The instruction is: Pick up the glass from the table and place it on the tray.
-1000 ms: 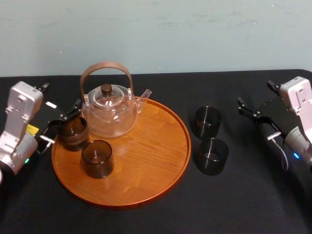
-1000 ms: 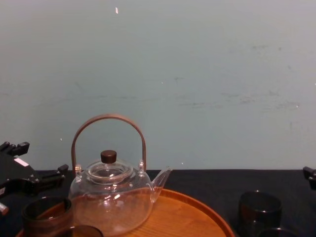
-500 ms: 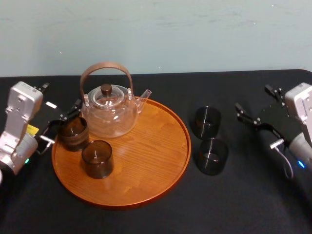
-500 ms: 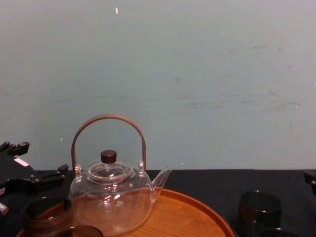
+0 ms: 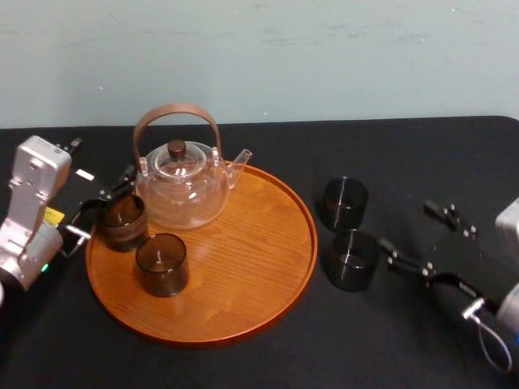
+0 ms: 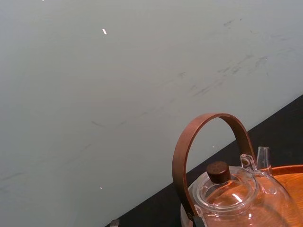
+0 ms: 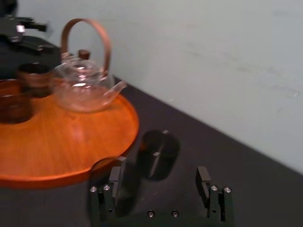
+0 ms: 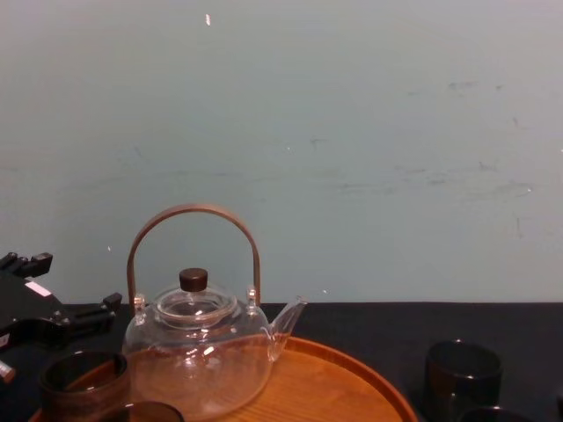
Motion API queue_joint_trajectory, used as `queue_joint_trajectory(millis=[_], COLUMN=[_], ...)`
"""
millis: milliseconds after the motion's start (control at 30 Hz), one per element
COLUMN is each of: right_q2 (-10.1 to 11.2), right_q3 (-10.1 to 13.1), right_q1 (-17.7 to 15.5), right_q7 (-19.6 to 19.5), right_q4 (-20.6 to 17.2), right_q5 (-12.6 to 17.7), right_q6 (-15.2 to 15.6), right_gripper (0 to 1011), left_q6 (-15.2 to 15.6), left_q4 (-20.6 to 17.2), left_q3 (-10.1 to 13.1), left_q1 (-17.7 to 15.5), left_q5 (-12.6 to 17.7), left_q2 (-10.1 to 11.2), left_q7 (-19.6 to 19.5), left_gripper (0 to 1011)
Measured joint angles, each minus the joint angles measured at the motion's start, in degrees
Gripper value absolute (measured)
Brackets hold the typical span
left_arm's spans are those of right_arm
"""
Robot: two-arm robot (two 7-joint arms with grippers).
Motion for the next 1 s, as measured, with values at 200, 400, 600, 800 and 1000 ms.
queue_joint_trajectory(millis=[200, 400, 600, 800, 1000], right_q2=[1.1, 1.0, 0.1, -1.2, -3.0], right_q3=[0.7, 1.0, 0.8, 0.6, 0.2], right_q1=[-3.4, -4.2, -3.9, -2.8, -0.3], right_q7=[2.7, 4.3, 6.2, 7.2, 8.9], right_q4=[-1.8, -2.3, -2.2, -1.1, 1.3], right_q5=[2.0, 2.7, 2.8, 2.4, 2.2], right_q6=[1.8, 3.2, 5.3, 6.8, 9.1], right_gripper=[1002, 1002, 1002, 1002, 1002], left_q6=[0.0, 0.0, 0.0, 0.0, 0.0], left_q4=[0.0, 0.0, 0.0, 0.0, 0.0], left_q3=[0.0, 0.0, 0.0, 0.0, 0.0], left_q1=[0.0, 0.0, 0.0, 0.0, 0.0], left_q5=[0.0, 0.0, 0.0, 0.0, 0.0], left_q2=[0.0, 0.0, 0.0, 0.0, 0.0], left_q7=[0.0, 0.0, 0.0, 0.0, 0.0], left_gripper=[1001, 1001, 1001, 1001, 1001])
